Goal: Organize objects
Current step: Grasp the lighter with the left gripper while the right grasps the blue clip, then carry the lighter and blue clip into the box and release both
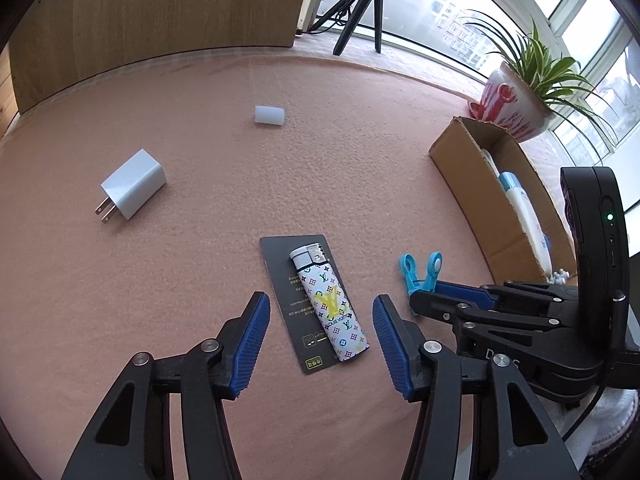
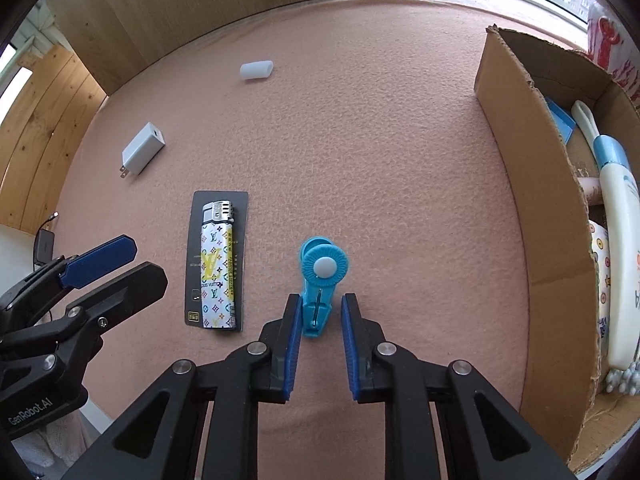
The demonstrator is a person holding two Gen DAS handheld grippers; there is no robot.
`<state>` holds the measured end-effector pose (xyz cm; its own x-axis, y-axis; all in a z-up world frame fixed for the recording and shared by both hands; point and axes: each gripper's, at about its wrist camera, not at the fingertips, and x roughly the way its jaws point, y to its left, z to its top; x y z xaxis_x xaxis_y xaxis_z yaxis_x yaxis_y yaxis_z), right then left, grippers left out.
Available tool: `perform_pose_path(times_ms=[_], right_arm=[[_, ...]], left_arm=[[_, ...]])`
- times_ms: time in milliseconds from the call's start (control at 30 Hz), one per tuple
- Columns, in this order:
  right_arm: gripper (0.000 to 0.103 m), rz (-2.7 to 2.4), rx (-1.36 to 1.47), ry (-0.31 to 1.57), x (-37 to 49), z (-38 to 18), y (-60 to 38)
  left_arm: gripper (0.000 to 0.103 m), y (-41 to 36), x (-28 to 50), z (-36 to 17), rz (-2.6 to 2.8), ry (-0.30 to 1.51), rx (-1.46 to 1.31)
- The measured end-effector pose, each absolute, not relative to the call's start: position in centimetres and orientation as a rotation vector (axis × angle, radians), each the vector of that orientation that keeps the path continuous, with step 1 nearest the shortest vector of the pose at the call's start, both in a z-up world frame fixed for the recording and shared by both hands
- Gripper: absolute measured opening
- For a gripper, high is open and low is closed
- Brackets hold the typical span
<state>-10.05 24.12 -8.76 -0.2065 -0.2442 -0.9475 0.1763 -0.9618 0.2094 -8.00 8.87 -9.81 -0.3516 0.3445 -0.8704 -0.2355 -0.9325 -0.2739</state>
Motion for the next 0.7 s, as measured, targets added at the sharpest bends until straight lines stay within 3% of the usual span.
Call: perform_pose_path(times_ms=[333,400,700], right_arm=[[0.018,-2.238,1.790,-0.086,-10.3,-8.8,25.5],[0.018,-2.243,1.790,-0.080,-10.5,-8.8,25.4],[0.018,-2.241,1.778,-0.062,-10.9,-9.0,25.1]], left_arm=[[0.039,11.9,-9.1,-12.5,2.307,-0.028,-1.610],[0.032,11.9,-9.3,-12.9,2.317,-0.029,-1.614],[0.025,9.9,-9.4,-13.1,2.336,-0.121,-1.613]])
